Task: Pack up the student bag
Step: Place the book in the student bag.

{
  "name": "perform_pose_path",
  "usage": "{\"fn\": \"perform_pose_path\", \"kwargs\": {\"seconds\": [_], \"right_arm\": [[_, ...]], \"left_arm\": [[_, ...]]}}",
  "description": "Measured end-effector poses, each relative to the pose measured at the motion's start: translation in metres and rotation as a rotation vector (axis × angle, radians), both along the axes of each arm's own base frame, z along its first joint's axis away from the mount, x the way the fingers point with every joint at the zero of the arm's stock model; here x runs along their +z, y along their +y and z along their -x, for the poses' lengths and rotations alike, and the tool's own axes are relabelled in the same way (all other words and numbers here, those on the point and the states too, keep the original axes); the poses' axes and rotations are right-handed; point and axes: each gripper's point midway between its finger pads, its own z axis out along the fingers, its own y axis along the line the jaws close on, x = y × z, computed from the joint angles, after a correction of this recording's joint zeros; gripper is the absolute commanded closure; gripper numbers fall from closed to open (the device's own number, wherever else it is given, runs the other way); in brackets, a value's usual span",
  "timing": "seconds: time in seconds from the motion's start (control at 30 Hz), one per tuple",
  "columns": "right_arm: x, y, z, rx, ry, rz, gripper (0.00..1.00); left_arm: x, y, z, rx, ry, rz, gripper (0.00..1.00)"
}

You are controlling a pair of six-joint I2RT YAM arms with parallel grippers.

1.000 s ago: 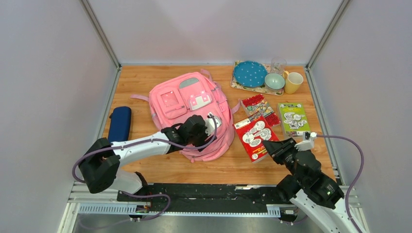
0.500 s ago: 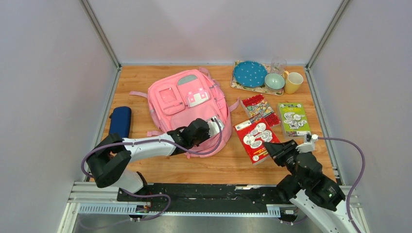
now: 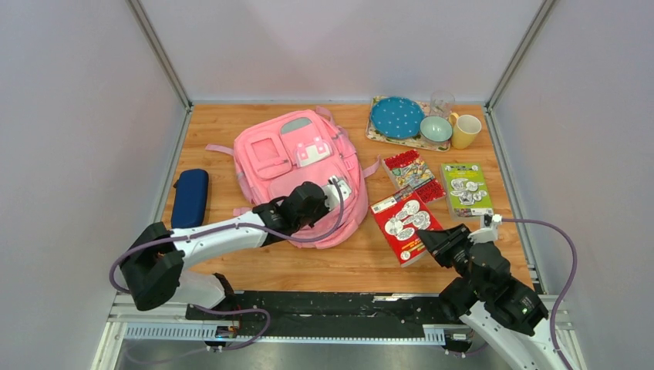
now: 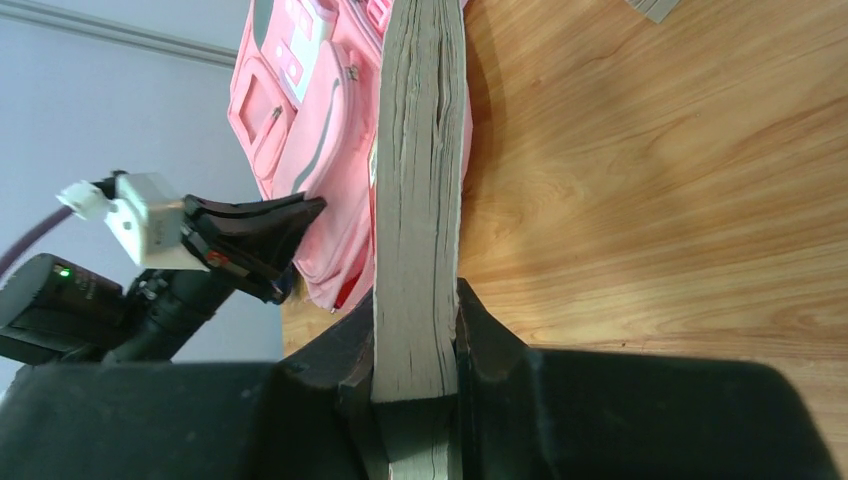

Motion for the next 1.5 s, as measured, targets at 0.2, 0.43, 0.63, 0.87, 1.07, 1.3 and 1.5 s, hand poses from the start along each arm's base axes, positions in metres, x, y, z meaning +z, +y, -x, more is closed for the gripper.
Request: {"fn": "perform_pose_path", "kwargs": {"seconds": [0.2,0.43,0.63,0.87,1.07,1.3,1.5], "right_arm": [[0.003,0.012,0.004,0.060,0.007,-0.023,1.00],[-0.001,0.035,0.000,0.137,0.041,-0.035,1.00],[-0.012,0.059,-0.011,0.188,0.066,-0.077,1.00],[-0.033,0.098,-0.024,0.271,0.141,-0.134,1.00],[-0.036,0.129,-0.042,0.319,0.155,-0.170,1.00],[-0.053,0.177,-0.075,0.356,0.186,-0.175,1.00],[-0.043,0.224,-0.112,0.391,0.109,-0.225,1.00]], "left_arm": [[0.044,0.000,0.004,0.024,-0.010,0.137,1.00],[0.075,0.003,0.013,0.062,0.035,0.317,1.00],[0.082,0.005,0.023,0.069,0.072,0.406,1.00],[0.074,0.002,0.030,0.061,0.108,0.441,1.00],[0.077,-0.002,0.030,0.063,0.124,0.495,1.00],[0.087,-0.005,0.031,0.066,0.142,0.560,1.00],[0.104,0.000,0.028,0.076,0.126,0.620,1.00]]}}
